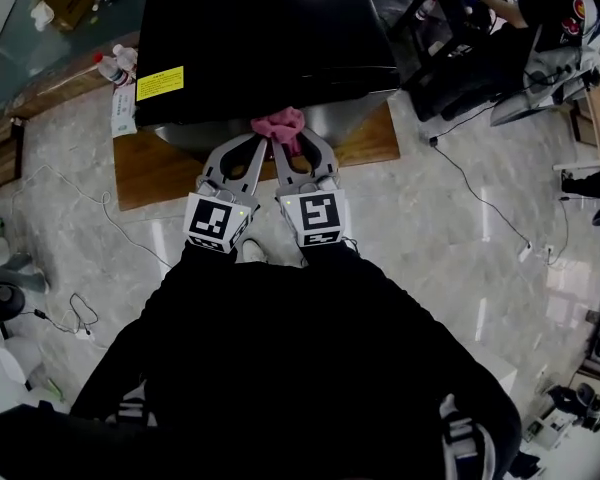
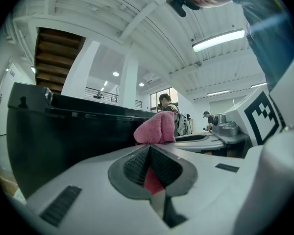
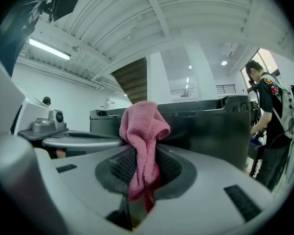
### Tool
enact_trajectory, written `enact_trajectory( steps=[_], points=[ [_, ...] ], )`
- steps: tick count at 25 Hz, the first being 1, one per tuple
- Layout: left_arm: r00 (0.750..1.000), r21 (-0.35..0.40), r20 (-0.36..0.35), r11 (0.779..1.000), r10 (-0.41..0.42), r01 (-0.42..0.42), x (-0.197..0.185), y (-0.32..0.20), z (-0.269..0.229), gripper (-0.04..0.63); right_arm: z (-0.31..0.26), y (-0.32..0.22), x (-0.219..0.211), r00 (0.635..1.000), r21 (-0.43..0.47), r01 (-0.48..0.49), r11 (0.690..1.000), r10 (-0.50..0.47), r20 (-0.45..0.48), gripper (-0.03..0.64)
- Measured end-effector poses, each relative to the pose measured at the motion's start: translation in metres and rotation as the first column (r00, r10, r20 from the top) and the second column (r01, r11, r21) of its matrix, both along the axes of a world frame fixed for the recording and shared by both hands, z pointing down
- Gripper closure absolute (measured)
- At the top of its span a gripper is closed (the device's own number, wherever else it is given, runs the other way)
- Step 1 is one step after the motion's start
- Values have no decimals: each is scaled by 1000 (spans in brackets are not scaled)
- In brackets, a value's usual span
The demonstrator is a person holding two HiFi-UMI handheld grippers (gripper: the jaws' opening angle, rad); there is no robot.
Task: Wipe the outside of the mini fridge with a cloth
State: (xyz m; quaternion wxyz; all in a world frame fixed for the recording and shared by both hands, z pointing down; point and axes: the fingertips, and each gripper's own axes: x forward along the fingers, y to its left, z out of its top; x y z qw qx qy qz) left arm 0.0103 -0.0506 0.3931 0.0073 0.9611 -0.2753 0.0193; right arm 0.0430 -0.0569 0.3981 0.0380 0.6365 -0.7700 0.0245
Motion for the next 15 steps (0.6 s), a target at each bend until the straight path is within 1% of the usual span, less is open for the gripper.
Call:
enact_trajectory(
  steps=[5,15],
  points=[
    [1000,-1,-9,1000,24,-24,37,7,1,589,5,7,42,999,-11,-33,999,33,10,528],
    [999,-10,-14,999,43,-43,102,17,5,589,16,18,117,997,-40,-74,996,74,23,528]
  ],
)
